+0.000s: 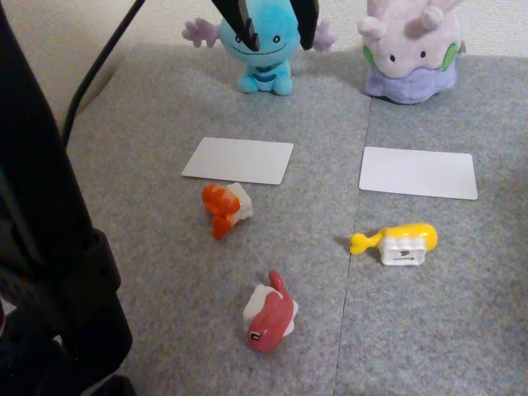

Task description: Wooper wants to eat egg sudhi, and Goomy wants to eat shrimp sushi

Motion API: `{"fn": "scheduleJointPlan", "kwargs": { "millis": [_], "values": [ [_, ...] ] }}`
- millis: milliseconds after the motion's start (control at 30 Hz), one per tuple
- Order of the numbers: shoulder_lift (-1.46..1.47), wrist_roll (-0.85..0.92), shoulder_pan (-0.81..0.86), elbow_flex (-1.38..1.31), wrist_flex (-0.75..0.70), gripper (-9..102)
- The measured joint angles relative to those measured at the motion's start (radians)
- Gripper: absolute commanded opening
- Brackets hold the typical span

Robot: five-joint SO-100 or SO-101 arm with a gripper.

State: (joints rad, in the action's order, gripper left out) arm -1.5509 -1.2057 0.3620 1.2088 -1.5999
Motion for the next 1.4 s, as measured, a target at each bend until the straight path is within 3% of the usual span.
{"fn": "scheduleJointPlan", "kwargs": {
  "millis": [67, 133, 200, 267, 333, 433, 1000, 1200, 1400],
  "values": [
    [-0.100, -0.117, -0.008, 0.123, 0.100, 18],
    [-0.359, -0.239, -0.118, 0.396, 0.351, 18],
    [-0.672, -0.272, -0.268, 0.704, 0.657, 18],
    [-0.992, -0.288, -0.310, 1.026, 0.919, 18],
    [-1.103, -0.302, -0.302, 1.318, 1.008, 18],
    [-1.115, -0.304, -0.310, 1.577, 1.011, 18],
    [-1.167, -0.302, -0.318, 1.615, 1.039, 18],
    [-1.164, -0.299, -0.265, 1.493, 0.980, 18],
    [-1.164, -0.241, -0.222, 1.284, 0.811, 18]
  ]
}}
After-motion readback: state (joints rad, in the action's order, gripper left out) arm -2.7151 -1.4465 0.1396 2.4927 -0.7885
